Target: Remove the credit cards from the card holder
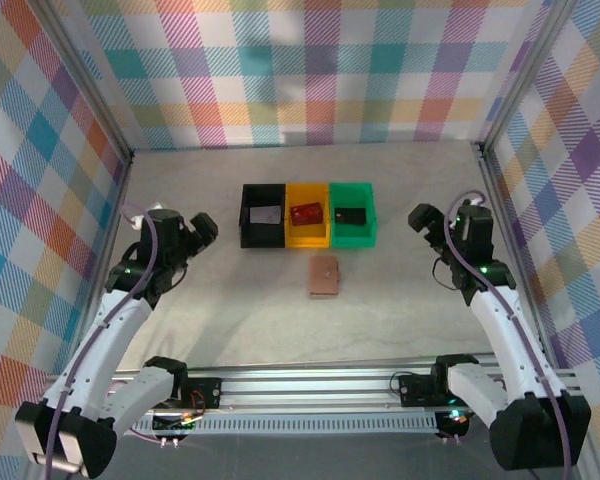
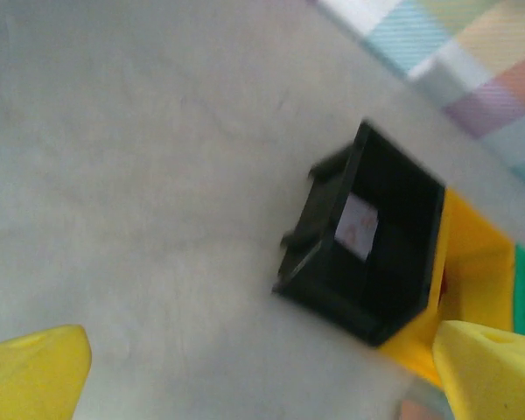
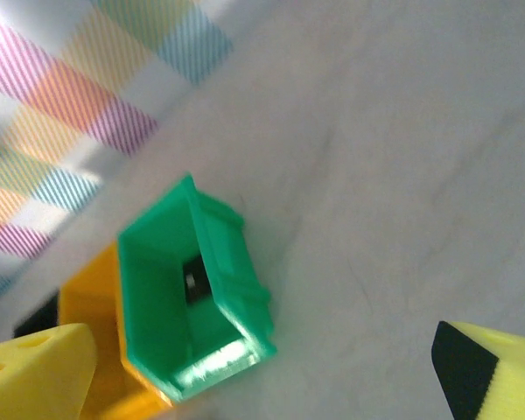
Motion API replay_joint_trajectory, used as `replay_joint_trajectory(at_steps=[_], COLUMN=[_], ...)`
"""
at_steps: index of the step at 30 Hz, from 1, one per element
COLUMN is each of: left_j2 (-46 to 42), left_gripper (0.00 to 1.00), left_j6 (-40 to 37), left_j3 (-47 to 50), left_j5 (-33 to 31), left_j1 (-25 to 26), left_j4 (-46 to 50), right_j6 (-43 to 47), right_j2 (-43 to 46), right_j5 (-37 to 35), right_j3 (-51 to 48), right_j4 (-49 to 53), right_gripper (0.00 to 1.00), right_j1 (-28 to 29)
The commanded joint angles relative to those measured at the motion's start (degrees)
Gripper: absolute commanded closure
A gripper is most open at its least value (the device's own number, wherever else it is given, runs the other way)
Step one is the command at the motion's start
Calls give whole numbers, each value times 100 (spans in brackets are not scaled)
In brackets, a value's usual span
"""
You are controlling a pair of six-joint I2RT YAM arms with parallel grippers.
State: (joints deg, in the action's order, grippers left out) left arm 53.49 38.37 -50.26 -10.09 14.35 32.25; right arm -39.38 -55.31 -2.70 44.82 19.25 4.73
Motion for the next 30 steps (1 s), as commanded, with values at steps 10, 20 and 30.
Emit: replay_joint_trajectory(at_steps=[10,20,30], left_j2=[162,935,979], left_gripper=[0,0,0], left_j6=[1262,1476,1463], left_j3=[341,420,789], left_j5=[-234,-430,-266], left_j1=[1672,2687,2975], left_j4=[668,443,-102], right_j6=[455,144,200], right_j2=[-716,-2227,-3790], right_j5=[8,-620,-617], right_j3=[789,1401,2347], right_j4=[1949,2176,2303], right_gripper=[12,16,25], right_j1=[2141,3653,3915])
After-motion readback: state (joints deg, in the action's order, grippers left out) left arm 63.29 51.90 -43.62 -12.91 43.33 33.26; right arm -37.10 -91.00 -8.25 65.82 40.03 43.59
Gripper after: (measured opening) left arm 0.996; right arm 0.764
